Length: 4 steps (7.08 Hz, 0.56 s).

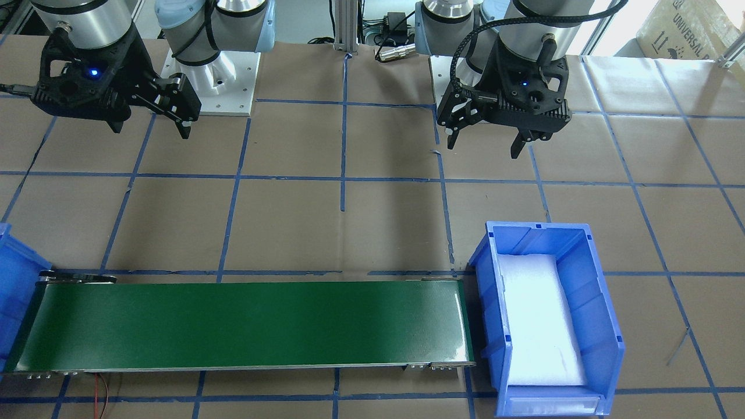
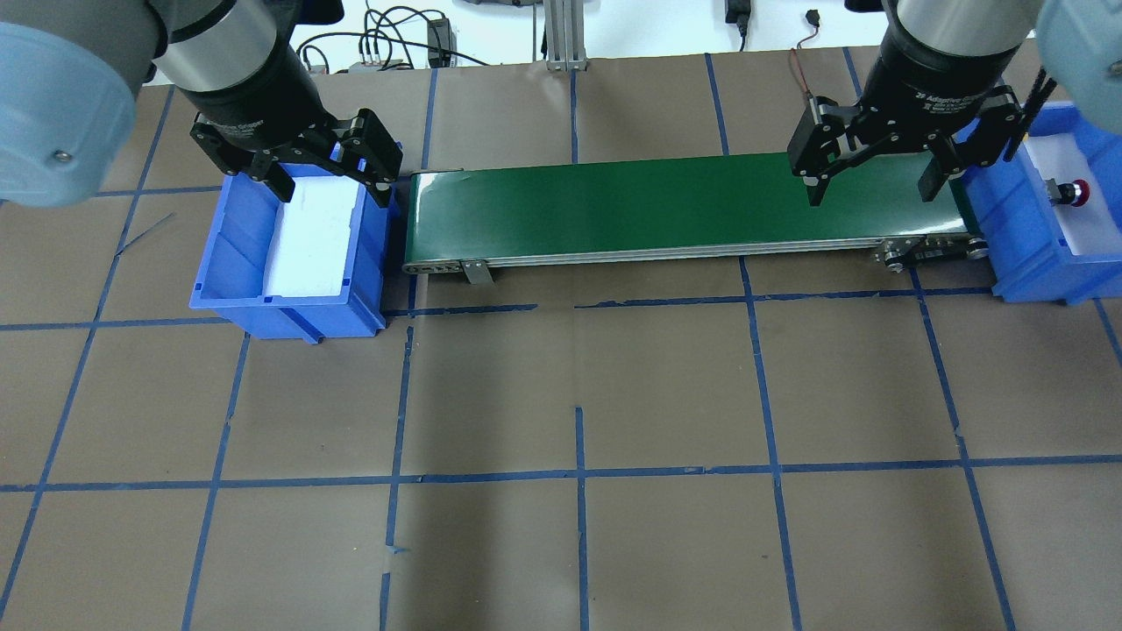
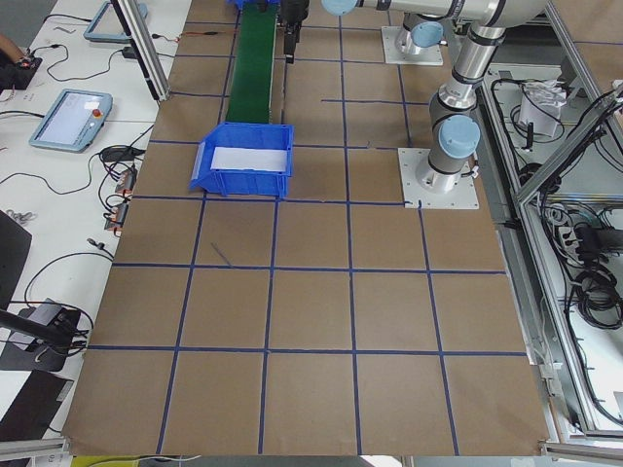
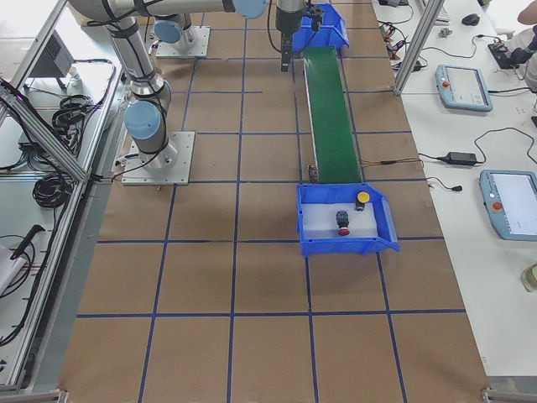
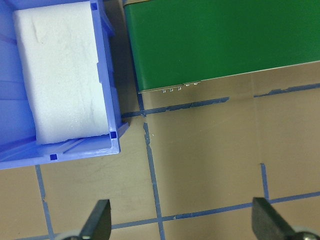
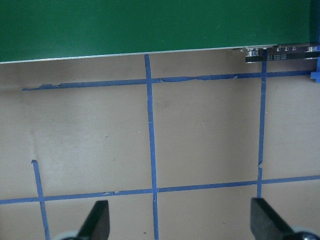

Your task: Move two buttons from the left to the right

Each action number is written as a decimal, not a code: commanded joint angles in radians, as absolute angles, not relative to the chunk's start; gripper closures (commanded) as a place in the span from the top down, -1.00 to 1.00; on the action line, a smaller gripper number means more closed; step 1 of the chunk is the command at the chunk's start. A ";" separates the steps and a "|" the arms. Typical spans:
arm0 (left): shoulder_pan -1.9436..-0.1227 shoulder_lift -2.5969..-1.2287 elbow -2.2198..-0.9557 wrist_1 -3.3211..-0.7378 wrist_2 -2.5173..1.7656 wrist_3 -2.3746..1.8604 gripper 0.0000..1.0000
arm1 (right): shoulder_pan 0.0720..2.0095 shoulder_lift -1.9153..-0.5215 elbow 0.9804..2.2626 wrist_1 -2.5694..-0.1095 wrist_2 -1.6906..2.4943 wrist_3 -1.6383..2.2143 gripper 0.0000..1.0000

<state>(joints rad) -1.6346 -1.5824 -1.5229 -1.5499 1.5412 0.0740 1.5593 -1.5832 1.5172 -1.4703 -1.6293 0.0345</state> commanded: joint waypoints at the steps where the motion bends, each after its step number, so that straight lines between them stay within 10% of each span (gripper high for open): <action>1: -1.634 -1.582 -1.526 -1.549 1.542 0.075 1.00 | 1.560 -1.586 1.519 -1.468 -1.623 0.037 0.98; 4: -1.634 -1.582 -1.528 -1.549 1.542 0.075 1.00 | 1.574 -1.583 1.514 -1.482 -1.571 0.038 0.98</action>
